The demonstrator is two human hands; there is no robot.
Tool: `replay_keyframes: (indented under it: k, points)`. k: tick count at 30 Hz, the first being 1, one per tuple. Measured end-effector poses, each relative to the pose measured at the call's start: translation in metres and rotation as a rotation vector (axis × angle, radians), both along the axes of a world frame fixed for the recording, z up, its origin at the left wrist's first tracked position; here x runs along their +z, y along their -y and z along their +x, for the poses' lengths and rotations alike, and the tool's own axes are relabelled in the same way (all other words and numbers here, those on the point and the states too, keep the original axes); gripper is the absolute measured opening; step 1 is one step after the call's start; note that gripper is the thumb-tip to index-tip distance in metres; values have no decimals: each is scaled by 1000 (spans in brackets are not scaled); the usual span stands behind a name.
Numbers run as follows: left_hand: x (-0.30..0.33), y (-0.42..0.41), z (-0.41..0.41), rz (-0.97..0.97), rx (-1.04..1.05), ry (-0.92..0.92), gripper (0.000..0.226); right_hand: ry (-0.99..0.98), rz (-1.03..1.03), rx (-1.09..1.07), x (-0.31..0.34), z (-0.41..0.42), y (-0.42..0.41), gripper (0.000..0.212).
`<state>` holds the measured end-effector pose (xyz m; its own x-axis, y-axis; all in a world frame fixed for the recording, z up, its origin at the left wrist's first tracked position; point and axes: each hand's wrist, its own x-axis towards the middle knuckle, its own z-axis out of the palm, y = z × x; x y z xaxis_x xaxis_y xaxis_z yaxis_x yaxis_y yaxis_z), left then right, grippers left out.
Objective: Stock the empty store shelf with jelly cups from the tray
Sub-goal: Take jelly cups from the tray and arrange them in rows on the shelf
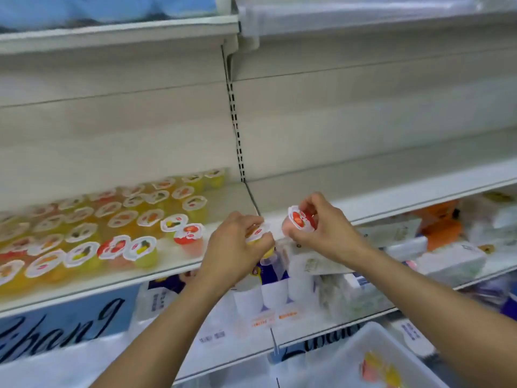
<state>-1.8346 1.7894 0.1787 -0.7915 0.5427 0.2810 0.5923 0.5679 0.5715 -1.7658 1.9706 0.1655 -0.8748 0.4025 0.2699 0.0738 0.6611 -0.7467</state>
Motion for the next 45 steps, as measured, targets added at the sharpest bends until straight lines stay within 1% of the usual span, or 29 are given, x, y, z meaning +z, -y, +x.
replay_keyframes:
  k: [4,10,12,15,19,21,23,25,27,28,31,33,35,36,38,40,42,43,44,45]
  points:
    - [19,28,-34,41,74,-35,22,25,68,96,11,-54,22,35]
    - [37,70,-84,91,168,-47,26,123,198,150,1,-142,48,37]
    - [42,83,-101,122,182,-59,37,165,198,128,-5,-167,54,34]
    - [47,100,-123,93,242,-83,41,228,199,76,-6,-201,59,32]
    - [48,116,-146,100,286,-94,46,232,272,92,-4,-236,60,39]
    - [49,120,-154,107,293,-81,44,218,282,107,-6,-249,62,45]
    - [49,123,-160,109,304,-68,44,191,267,133,-6,-258,66,45]
    - [48,124,-164,120,308,-51,43,176,260,151,-8,-265,67,41]
    - [48,123,-166,124,308,-30,42,181,273,163,-10,-270,67,40]
    - [47,123,-167,118,306,-23,42,196,283,165,-11,-270,66,43]
    - [49,121,-170,104,298,22,45,221,292,102,-1,-258,67,60]
    - [51,115,-171,115,286,63,47,121,176,104,15,-241,70,62]
    - [52,105,-173,139,280,87,51,45,-7,247,34,-220,80,64]
    - [53,98,-172,158,276,95,53,50,-69,343,42,-210,88,66]
    - [55,82,-169,194,238,100,55,36,-112,469,50,-197,103,67]
    - [56,68,-166,236,167,108,57,-62,-127,426,48,-193,109,57]
    - [53,61,-167,244,106,138,59,-125,-127,304,42,-190,103,46]
    - [49,59,-169,213,94,142,57,-121,-124,240,37,-189,97,46]
    - [44,58,-172,134,99,116,52,-98,-131,184,30,-187,89,49]
    - [37,57,-177,12,118,54,47,-61,-147,140,23,-185,83,53]
